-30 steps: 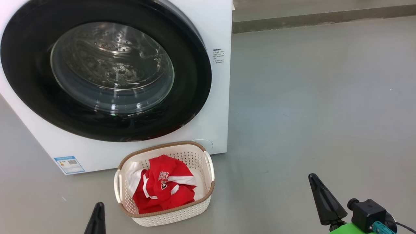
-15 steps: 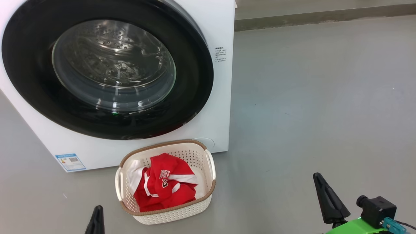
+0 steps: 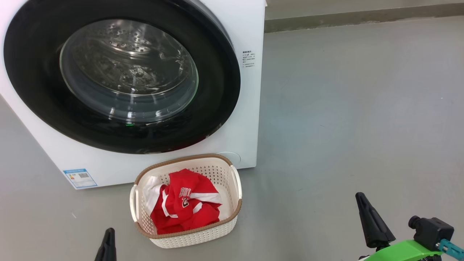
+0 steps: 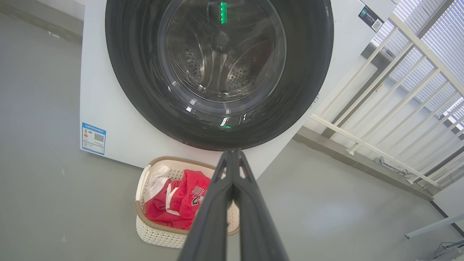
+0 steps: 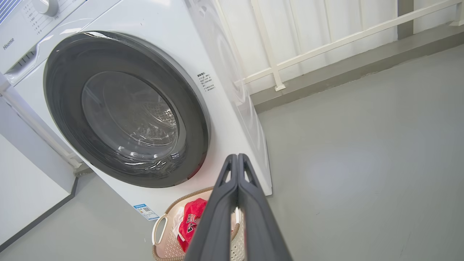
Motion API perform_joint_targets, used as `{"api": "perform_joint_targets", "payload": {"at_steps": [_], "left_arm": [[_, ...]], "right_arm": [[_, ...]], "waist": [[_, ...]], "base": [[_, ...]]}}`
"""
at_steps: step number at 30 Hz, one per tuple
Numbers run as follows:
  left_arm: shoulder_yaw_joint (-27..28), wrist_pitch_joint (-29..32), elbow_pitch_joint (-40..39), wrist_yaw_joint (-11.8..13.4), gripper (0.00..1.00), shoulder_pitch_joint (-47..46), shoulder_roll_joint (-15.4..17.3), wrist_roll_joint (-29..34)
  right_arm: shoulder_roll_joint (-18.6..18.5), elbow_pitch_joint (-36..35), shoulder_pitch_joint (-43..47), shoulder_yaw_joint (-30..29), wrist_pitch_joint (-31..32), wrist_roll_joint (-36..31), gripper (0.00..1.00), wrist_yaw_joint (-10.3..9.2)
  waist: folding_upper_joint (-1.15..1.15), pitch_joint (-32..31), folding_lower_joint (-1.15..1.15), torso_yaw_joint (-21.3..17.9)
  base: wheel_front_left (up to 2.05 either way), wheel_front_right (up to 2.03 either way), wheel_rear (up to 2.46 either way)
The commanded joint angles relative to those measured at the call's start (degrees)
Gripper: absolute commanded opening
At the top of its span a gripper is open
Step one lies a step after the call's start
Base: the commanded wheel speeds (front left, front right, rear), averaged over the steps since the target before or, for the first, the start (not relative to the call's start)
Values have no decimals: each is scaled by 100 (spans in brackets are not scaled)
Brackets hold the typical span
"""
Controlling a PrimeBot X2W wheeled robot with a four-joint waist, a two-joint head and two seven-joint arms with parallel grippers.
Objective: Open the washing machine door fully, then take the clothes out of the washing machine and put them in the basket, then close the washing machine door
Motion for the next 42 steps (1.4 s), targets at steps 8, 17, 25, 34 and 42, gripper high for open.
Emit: {"api": "perform_joint_targets", "payload": {"at_steps": [8,17,25,34,42], "left_arm": [[96,142,-34,-69,0,-361,85,-590],[119,294,57,-94,0,-474,93,-1162],[137,413,129,-113,0,-562,99,-1607],[161,564,220,-138,0,-675,107,-2177],[181,699,301,-159,0,-775,114,-2686]], "right_arm": [[-82,-93,-368,-71,120,655,0,-8],[-97,-53,-437,-121,259,1252,0,-9],[-107,-21,-491,-164,370,1714,0,-11],[-116,20,-560,-222,515,2303,0,-12],[-123,57,-623,-277,646,2826,0,-14]], "waist": [[0,21,-1,26],[0,44,-1,55],[0,61,-1,78],[0,84,-1,107],[0,104,-1,132]], "base": [[0,0,0],[0,0,0],[0,0,0],[0,0,0],[0,0,0]]}}
